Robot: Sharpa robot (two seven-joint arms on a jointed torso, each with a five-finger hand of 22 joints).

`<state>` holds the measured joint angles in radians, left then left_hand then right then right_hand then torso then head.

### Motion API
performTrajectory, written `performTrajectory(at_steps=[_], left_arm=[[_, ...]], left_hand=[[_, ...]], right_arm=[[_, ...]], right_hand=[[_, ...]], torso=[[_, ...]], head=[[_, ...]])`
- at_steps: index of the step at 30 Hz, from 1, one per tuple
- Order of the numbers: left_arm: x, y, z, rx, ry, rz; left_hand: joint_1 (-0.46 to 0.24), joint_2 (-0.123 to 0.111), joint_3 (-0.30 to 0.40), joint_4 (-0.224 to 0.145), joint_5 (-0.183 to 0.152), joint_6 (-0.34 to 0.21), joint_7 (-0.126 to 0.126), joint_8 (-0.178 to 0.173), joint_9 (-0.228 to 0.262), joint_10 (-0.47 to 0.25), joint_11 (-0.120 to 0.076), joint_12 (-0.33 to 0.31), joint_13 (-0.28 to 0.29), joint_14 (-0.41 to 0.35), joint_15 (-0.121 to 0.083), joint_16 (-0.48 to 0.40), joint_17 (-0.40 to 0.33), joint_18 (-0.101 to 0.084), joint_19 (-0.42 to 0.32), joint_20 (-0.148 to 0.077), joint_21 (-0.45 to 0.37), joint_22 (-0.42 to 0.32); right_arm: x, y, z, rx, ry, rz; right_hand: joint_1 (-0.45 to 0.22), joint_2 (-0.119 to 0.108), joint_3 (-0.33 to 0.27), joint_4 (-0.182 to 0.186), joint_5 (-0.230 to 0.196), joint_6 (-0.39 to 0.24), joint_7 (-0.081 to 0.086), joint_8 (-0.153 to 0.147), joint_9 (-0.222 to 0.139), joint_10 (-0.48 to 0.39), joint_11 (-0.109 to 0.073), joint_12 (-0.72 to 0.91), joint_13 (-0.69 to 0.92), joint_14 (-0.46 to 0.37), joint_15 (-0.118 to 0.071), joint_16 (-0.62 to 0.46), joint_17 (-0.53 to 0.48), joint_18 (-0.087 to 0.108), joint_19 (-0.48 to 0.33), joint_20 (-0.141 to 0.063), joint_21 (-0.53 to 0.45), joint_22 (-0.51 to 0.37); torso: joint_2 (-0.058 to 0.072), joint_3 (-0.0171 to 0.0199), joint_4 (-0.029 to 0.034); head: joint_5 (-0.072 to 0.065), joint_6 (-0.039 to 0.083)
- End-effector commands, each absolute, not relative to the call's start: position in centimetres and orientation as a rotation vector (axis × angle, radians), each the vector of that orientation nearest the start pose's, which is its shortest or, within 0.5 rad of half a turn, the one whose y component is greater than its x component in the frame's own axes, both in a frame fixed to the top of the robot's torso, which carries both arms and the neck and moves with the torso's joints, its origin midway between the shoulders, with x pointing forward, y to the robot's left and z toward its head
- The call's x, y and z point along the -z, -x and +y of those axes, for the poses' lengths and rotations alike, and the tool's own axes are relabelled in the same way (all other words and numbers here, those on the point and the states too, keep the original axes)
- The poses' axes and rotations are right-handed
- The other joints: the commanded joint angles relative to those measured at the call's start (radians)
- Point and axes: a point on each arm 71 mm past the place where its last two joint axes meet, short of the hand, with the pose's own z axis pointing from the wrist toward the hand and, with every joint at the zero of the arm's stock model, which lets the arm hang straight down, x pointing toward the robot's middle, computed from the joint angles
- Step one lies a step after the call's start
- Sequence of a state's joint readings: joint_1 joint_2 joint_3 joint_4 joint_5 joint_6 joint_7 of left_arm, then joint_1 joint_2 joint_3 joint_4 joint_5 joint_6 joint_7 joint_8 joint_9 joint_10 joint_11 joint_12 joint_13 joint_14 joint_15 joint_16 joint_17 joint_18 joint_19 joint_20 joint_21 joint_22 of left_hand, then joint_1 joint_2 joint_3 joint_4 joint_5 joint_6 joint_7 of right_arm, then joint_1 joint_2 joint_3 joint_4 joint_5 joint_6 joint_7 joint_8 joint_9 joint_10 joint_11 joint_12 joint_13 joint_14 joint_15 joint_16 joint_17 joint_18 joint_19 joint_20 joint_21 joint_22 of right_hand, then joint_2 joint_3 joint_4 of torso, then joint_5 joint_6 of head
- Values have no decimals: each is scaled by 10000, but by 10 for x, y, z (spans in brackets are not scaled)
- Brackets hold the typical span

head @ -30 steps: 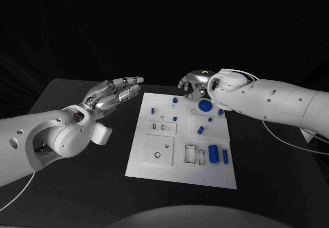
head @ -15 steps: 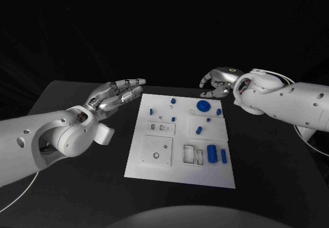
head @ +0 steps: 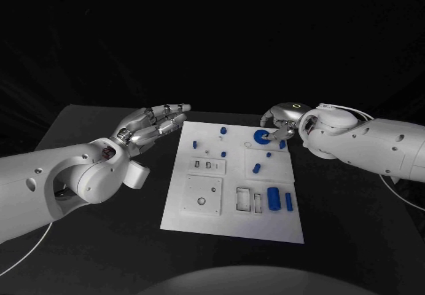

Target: Assemble the parts on the task board

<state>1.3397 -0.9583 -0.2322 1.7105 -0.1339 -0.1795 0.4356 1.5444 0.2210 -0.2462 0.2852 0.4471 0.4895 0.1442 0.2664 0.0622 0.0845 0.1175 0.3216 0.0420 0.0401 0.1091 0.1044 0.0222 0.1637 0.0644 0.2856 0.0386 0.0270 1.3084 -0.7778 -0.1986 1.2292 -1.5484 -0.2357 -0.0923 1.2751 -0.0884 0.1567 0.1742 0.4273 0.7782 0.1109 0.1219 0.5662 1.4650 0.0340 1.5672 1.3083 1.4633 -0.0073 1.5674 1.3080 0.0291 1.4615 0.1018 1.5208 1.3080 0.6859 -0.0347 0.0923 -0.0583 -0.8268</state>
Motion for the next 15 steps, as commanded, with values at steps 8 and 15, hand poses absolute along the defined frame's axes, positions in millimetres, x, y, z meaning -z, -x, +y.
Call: performTrajectory(at_steps=[8,15], left_arm=[[166,-442,199,17017,8103,16244],[166,-442,199,17026,8109,16281]], left_hand=[[104,3,29,7,43,40,43,56,0,1,70,43,10,5,63,40,18,153,27,34,62,-36],[108,5,31,8,43,44,49,63,0,3,77,50,10,18,72,61,23,152,34,36,66,-34]], right_arm=[[209,-535,-260,-2566,3380,17501],[210,-536,-260,-2475,3403,17688]], right_hand=[[-27,-92,248,-108,695,-490,67,-254,112,1058,84,36,2625,1075,61,34,2628,-127,563,79,15,2411],[-38,-99,334,-131,956,-375,69,-192,201,1058,89,36,2625,1075,68,34,2628,-117,530,90,-15,2398]], torso=[[-4,-2,4],[0,-4,-8]], head=[[0,-3],[-3,-4]])
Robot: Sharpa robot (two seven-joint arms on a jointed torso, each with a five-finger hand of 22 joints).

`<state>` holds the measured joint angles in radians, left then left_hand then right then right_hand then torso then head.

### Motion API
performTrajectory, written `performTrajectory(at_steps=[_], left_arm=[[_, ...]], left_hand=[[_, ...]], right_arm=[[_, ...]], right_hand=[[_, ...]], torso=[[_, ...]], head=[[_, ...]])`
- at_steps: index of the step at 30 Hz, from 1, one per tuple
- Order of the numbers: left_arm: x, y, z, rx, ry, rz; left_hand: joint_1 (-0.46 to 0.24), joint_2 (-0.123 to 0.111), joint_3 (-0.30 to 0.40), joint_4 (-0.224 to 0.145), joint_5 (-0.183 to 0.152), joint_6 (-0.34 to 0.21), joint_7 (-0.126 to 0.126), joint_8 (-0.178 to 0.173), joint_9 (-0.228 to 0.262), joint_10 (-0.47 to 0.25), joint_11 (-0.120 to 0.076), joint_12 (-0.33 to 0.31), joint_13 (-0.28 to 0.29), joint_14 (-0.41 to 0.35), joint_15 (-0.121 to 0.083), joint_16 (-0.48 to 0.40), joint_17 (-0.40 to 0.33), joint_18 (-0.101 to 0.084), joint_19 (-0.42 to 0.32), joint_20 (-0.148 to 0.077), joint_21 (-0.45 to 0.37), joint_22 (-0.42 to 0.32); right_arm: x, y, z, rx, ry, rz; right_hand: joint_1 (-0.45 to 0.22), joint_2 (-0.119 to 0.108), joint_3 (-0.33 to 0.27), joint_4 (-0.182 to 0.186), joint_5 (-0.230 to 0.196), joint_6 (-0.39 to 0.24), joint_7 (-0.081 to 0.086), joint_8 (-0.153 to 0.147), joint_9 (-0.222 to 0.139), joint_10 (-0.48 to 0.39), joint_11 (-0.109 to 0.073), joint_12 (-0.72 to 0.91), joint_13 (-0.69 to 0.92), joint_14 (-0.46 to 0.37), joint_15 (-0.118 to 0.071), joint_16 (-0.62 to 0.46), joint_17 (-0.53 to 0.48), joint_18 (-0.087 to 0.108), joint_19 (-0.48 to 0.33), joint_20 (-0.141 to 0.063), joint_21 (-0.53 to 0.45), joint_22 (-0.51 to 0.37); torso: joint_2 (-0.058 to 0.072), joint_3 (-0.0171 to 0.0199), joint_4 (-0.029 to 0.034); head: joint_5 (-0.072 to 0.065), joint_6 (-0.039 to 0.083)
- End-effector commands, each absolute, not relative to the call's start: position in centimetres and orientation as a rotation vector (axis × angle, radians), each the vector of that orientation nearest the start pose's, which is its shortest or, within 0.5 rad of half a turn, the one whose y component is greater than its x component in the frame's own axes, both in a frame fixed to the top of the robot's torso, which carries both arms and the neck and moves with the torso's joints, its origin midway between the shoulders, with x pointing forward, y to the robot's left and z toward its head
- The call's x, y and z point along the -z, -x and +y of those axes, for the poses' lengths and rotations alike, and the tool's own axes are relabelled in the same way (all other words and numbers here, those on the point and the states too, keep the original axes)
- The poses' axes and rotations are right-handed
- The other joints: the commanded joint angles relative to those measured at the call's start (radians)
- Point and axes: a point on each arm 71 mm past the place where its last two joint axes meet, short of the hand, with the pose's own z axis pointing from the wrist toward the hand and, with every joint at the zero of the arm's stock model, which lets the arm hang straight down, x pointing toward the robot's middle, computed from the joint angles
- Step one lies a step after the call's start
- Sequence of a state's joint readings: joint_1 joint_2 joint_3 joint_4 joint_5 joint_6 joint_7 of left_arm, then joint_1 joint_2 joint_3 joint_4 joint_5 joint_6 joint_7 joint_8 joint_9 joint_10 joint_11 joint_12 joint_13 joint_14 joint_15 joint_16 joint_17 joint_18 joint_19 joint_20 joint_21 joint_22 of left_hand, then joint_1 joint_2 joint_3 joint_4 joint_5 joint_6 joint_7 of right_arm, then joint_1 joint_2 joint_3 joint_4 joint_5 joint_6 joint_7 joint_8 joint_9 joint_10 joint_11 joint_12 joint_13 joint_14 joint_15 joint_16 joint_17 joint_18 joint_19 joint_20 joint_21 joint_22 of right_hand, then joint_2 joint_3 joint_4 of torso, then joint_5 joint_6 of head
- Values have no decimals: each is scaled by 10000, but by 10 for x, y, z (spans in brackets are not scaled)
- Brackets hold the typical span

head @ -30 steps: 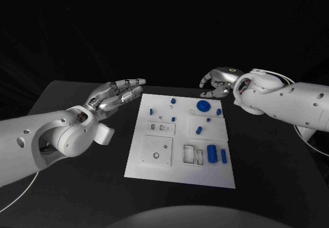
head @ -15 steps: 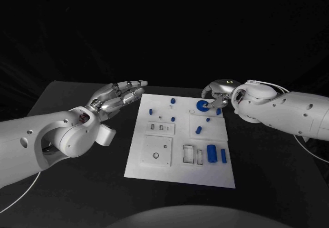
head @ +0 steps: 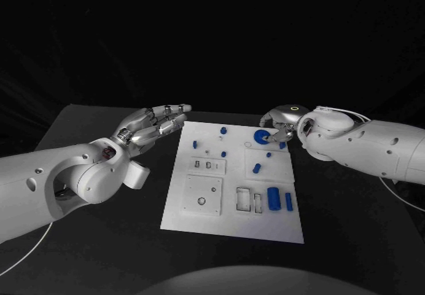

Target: Assemble the parts on the task board

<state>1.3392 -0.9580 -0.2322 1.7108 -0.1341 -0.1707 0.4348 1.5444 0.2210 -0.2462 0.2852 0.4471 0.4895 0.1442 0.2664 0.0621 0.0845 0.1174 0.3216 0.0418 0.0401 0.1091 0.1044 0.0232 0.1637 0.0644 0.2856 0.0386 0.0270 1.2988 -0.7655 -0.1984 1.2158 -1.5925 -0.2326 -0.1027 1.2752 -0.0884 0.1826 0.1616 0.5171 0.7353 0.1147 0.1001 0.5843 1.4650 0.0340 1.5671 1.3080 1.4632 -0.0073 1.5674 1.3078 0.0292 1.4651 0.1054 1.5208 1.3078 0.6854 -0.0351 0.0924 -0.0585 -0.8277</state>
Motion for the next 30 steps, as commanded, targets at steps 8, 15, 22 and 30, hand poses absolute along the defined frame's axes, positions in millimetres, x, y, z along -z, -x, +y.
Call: performTrajectory(at_steps=[8,15,22,30], left_arm=[[166,-441,198,17059,8099,16322],[166,-441,197,17088,8092,16361],[166,-440,198,17075,8113,16381],[166,-440,197,17080,8119,16419]], left_hand=[[109,3,32,10,42,40,53,65,1,8,83,62,13,28,79,77,16,151,39,38,70,-33],[111,2,32,11,42,39,55,66,0,7,86,59,13,35,83,88,18,151,46,39,74,-31],[111,2,32,11,42,39,55,66,0,7,86,59,13,35,83,88,18,151,46,39,74,-31],[113,-1,31,11,42,34,59,67,-1,10,90,67,13,40,89,96,19,150,52,41,78,-29]], right_arm=[[213,-539,-259,-2388,3393,17895],[216,-541,-258,-2332,3411,18045],[219,-542,-259,-2305,3426,18153],[225,-543,-257,-2334,3485,18314]], right_hand=[[-84,-105,194,-32,3,545,28,265,218,1058,88,37,2627,1076,71,34,2630,-127,521,64,11,2411],[-69,-113,250,-95,-112,767,-3,405,387,1058,69,37,2627,1076,59,34,2630,-121,503,56,-5,2404],[-18,-93,297,-166,-230,862,-22,486,516,1058,58,37,2627,1076,50,34,2630,-105,452,50,-52,2383],[54,-85,346,-259,-320,931,-34,548,633,1058,48,37,2627,1076,42,34,2630,-86,389,42,-109,2358]], torso=[[11,6,-4],[5,1,-1],[1,3,-2],[6,1,-6]], head=[[-27,-61],[-51,-110],[-46,-141],[-23,-160]])
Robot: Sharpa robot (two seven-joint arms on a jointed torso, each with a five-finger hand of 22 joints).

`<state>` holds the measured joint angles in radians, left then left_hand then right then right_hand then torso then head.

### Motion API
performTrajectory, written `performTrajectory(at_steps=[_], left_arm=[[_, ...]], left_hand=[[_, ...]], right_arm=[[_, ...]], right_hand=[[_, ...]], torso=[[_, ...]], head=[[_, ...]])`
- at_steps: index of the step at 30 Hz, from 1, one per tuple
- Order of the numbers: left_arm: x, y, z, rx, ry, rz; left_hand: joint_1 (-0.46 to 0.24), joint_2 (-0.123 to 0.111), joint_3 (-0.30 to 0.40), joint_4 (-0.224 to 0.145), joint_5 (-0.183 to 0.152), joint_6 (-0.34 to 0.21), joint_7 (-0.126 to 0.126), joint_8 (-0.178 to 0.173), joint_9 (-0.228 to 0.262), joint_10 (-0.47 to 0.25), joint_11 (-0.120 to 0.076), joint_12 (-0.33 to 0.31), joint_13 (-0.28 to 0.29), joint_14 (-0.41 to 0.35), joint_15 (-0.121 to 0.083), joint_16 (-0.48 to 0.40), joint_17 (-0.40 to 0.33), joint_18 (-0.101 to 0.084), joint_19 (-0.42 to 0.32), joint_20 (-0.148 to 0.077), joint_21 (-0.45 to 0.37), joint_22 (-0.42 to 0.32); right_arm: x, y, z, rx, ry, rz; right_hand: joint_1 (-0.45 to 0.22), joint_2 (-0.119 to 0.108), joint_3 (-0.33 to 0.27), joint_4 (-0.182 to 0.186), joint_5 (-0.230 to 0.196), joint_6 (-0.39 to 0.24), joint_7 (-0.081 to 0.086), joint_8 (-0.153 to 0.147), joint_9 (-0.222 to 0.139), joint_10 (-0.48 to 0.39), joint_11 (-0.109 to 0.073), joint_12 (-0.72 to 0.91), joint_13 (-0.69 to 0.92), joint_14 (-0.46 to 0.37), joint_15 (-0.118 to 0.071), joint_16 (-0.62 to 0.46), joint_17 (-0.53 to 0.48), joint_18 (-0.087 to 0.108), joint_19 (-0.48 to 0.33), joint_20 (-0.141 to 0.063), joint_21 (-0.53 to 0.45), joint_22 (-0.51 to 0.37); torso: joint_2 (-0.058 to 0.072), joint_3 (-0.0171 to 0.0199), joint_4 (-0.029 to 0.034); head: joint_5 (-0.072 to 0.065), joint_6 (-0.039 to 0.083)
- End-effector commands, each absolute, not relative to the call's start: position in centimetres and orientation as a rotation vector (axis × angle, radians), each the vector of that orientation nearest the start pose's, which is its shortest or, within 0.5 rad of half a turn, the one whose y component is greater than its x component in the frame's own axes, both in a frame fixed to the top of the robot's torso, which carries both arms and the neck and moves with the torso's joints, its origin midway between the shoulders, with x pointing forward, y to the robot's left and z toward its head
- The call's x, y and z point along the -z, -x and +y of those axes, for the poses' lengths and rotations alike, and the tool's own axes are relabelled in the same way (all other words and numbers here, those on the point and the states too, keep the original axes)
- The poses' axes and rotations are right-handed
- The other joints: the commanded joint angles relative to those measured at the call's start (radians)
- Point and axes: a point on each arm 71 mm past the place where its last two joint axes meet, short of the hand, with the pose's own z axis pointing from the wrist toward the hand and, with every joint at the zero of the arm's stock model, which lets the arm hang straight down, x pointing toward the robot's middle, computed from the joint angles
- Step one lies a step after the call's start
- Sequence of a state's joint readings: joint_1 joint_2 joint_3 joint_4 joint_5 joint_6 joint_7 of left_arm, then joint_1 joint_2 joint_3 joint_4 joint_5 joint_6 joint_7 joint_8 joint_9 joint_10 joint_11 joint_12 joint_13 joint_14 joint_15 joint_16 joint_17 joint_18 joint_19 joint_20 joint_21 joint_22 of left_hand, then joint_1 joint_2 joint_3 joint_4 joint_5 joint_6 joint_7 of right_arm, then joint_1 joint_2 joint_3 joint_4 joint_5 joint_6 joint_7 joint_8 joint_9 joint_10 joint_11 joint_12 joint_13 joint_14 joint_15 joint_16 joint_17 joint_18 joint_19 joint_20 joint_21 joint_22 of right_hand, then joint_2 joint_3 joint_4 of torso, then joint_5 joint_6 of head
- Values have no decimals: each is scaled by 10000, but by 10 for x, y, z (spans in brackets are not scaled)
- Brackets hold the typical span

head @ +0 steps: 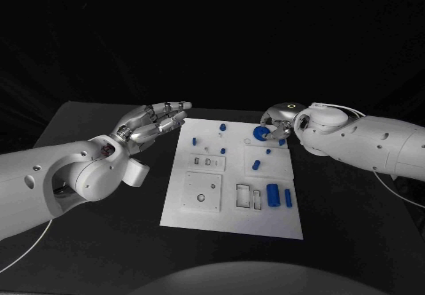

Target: Assemble the parts on the task board

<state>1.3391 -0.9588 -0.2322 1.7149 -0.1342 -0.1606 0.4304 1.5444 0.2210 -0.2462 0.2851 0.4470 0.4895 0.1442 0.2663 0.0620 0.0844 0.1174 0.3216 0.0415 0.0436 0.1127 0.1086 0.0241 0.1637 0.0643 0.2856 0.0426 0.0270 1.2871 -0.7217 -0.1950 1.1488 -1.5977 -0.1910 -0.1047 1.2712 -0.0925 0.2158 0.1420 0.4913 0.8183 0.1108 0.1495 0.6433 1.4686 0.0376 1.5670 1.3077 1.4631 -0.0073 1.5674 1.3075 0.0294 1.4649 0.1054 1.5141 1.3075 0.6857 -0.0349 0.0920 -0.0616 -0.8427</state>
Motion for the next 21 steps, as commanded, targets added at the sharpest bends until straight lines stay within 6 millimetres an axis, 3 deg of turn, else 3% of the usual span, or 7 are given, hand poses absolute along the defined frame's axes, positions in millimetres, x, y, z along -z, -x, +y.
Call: performTrajectory(at_steps=[1,10,21], left_arm=[[166,-440,197,17081,8119,16426],[166,-440,198,17083,8128,16468],[167,-440,200,17017,8170,16458]], left_hand=[[113,-1,31,11,43,34,59,67,0,10,91,67,16,5,53,55,10,151,52,42,38,-29],[118,-2,33,11,46,37,65,74,0,12,98,75,17,16,63,76,13,150,66,45,47,-25],[129,0,40,8,55,34,73,80,0,19,108,93,18,29,79,101,17,150,78,50,55,-21]], right_arm=[[225,-543,-257,-2354,3501,18320],[226,-542,-256,-2634,3396,18249],[208,-536,-249,-3175,3320,17633]], right_hand=[[130,-32,42,-104,-47,169,2,98,96,1022,7,38,2631,1077,40,34,2633,-88,389,37,-43,2361],[257,25,272,-388,676,770,-82,495,641,1022,-45,38,2631,1077,-13,34,2633,-92,402,-9,-34,2368],[173,-10,290,-397,800,977,-114,592,784,1022,-63,38,2631,1077,-32,34,2633,-102,435,-25,-5,2380]], torso=[[3,0,-3],[-3,-1,-19],[-7,-4,-10]], head=[[8,-10],[57,-38],[97,-23]])
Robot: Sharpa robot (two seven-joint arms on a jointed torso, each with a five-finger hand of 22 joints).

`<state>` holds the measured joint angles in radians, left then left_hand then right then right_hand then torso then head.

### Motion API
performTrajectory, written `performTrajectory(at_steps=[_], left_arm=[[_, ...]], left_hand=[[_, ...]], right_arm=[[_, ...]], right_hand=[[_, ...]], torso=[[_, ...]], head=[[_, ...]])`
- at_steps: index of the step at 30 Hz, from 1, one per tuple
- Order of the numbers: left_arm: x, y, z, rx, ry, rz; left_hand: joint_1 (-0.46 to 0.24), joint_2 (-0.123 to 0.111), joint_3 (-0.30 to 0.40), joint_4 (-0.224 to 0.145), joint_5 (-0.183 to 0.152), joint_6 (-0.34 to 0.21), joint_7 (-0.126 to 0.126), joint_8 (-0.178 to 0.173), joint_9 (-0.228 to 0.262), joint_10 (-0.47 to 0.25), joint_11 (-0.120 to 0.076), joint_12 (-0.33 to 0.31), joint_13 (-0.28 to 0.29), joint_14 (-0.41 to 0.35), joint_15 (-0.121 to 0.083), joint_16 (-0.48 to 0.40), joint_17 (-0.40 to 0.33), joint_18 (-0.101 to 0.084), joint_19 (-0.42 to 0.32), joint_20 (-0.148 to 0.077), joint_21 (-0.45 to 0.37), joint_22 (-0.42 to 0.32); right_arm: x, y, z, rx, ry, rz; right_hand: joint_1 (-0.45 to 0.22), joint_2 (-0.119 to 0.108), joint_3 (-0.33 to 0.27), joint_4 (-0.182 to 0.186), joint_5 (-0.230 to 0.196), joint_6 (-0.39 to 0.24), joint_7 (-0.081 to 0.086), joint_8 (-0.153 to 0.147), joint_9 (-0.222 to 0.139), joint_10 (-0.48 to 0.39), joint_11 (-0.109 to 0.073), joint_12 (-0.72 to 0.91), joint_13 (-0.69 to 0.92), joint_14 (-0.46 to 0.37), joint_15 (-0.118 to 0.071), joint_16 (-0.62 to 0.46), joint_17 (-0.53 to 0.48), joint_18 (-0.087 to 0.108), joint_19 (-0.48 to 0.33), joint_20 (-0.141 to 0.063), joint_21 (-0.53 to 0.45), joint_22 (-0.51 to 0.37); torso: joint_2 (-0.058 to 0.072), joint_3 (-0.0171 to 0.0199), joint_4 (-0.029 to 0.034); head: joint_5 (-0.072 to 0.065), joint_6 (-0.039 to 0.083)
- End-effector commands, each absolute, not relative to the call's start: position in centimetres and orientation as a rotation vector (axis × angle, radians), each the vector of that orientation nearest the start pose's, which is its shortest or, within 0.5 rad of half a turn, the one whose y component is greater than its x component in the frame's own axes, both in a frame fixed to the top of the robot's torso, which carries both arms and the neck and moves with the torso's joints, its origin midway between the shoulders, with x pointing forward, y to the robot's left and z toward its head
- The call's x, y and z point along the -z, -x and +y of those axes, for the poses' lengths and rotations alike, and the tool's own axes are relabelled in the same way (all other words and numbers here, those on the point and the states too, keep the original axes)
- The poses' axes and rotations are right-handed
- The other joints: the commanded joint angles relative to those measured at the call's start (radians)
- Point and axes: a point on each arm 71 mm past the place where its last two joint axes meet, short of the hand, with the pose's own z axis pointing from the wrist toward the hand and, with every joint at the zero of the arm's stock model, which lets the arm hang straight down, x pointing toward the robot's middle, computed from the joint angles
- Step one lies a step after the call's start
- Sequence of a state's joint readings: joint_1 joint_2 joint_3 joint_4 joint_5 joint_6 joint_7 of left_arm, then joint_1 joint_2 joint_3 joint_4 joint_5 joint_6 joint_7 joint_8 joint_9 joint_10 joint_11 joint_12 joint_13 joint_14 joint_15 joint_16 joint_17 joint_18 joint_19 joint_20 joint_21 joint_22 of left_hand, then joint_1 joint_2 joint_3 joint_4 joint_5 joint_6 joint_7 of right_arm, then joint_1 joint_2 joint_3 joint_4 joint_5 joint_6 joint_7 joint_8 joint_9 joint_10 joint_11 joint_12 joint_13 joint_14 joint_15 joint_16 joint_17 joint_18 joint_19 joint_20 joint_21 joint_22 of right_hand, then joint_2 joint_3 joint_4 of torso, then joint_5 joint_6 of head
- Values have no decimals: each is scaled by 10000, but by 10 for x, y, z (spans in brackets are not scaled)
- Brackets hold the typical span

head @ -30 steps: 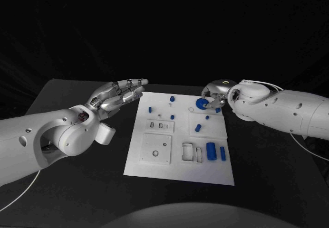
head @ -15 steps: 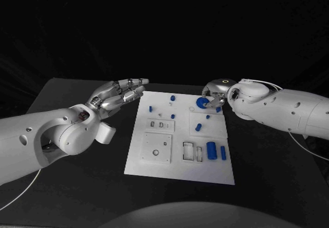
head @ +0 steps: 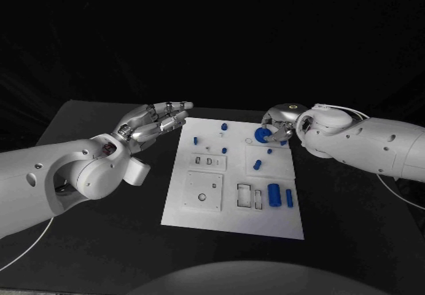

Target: Assemble the parts on the task board

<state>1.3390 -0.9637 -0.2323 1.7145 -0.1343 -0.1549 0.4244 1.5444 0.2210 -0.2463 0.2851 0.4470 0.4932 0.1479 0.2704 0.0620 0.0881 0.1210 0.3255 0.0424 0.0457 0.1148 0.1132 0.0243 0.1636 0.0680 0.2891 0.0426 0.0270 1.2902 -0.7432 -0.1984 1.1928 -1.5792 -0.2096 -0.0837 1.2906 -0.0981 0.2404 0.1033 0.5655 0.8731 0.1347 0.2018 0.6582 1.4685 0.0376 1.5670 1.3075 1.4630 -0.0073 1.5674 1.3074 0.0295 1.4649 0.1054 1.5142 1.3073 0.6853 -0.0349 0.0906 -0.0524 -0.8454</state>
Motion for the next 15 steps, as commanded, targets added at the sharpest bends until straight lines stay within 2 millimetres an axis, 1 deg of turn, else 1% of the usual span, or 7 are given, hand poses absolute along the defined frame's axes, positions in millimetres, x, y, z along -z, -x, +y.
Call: performTrajectory(at_steps=[1,5,7,14,15], left_arm=[[167,-441,201,17013,8172,16460],[167,-441,200,17012,8170,16485],[167,-441,199,17021,8162,16500],[167,-441,198,17039,8156,16546],[167,-441,198,17035,8158,16549]], left_hand=[[129,0,40,8,55,-3,36,40,0,-18,71,54,10,8,58,55,15,150,42,14,55,-21],[129,0,40,8,55,-3,36,40,0,-18,71,54,10,8,58,55,15,150,42,14,55,-21],[129,0,40,8,55,-3,36,40,0,-18,71,54,10,8,58,55,15,150,42,14,55,-21],[134,0,43,8,57,4,40,48,1,-14,77,65,11,16,69,69,17,149,50,16,61,-19],[135,0,43,8,57,5,40,49,1,-14,78,66,11,17,71,71,17,149,51,16,62,-19]], right_arm=[[205,-536,-248,-3226,3331,17583],[192,-534,-239,-3488,3455,17386],[186,-533,-231,-3648,3561,17322],[182,-535,-207,-4039,3847,17485],[182,-535,-203,-4092,3897,17498]], right_hand=[[-21,46,44,-9,58,428,-353,68,634,1023,-63,38,2633,1078,-32,34,2634,-103,435,-24,-5,2382],[-60,37,40,10,63,453,-351,70,646,1023,-62,38,2633,1078,-34,34,2634,-102,433,-27,-8,2381],[-83,35,40,23,67,475,-355,72,654,1023,-63,38,2633,1078,-36,34,2634,-103,436,-29,-5,2382],[-105,29,42,33,49,469,-350,55,654,1023,-62,38,2633,1078,-36,34,2634,-95,411,-30,-29,2371],[-110,28,44,35,40,464,-347,48,652,1023,-61,38,2633,1078,-36,34,2634,-95,409,-31,-30,2371]], torso=[[-3,-4,4],[-15,-9,13],[-11,-7,24],[5,-2,32],[6,-2,25]], head=[[3,1],[-35,-5],[-47,10],[-36,31],[-30,30]])
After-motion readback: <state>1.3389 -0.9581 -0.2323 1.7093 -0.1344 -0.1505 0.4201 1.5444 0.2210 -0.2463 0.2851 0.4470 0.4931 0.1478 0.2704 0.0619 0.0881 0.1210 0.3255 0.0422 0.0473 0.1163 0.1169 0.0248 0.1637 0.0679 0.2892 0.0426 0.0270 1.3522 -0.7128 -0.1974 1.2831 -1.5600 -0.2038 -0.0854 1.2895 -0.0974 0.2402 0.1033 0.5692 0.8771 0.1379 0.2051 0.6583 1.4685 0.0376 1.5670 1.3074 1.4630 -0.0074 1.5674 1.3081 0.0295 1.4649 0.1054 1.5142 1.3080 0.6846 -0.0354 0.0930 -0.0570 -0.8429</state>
